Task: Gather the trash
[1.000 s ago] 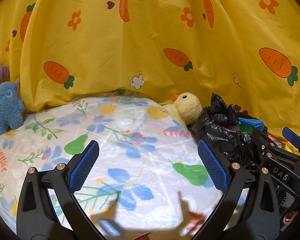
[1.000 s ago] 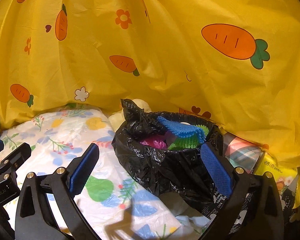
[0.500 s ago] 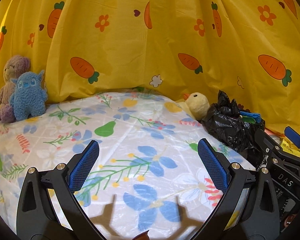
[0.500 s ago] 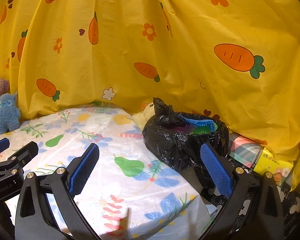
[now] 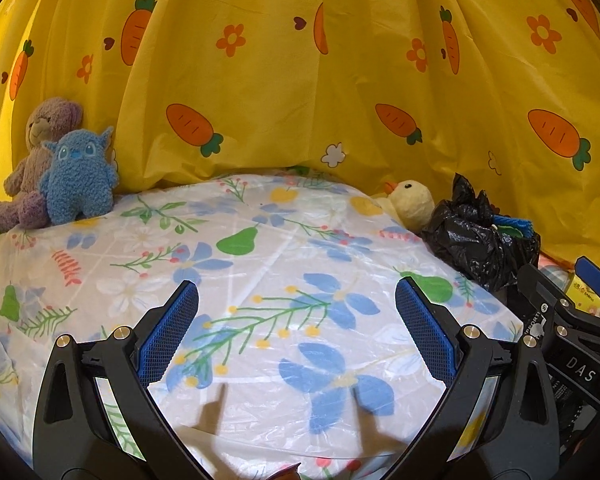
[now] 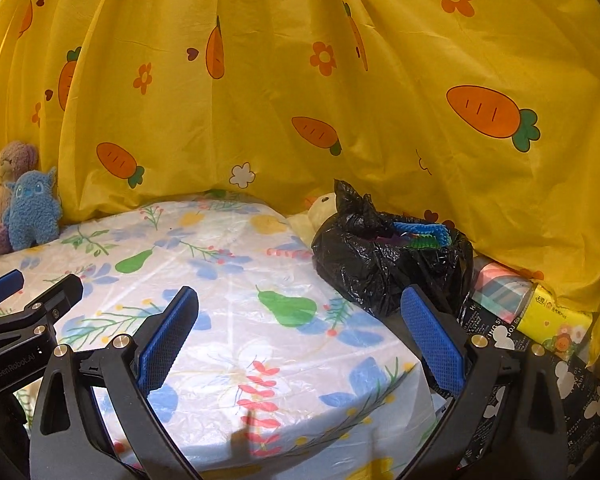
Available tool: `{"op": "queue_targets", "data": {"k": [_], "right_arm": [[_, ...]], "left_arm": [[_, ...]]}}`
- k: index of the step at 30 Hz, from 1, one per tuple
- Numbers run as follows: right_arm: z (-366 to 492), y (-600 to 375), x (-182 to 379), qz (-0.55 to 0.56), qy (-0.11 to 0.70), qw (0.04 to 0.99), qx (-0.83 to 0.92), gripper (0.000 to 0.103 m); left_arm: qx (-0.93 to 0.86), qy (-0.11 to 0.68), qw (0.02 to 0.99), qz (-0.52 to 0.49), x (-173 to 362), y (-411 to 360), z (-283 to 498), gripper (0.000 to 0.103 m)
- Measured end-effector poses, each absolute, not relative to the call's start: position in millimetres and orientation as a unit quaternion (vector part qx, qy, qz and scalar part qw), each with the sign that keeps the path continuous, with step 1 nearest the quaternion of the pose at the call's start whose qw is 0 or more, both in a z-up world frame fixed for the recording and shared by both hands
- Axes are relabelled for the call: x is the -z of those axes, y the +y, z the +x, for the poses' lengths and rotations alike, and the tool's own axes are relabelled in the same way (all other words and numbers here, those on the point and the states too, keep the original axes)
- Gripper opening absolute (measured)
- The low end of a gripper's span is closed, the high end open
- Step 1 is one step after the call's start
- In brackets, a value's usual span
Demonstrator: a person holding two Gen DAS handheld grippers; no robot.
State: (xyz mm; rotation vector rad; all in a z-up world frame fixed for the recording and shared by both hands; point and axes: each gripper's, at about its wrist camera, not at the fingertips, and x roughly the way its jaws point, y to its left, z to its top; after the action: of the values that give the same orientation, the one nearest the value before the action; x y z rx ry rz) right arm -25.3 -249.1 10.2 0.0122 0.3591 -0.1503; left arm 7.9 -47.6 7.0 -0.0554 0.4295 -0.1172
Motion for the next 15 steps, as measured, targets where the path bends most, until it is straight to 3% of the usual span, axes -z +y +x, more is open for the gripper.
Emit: {"op": "queue_targets", "data": {"k": [15], "right_arm": [[-24.0, -251.9, -13.3, 0.014, 0.178, 0.981, 0.072, 0.097]], "left_arm": [[0.06, 0.214, 0.974, -0.035, -6.2, -44.5, 7.0, 0.097]]}}
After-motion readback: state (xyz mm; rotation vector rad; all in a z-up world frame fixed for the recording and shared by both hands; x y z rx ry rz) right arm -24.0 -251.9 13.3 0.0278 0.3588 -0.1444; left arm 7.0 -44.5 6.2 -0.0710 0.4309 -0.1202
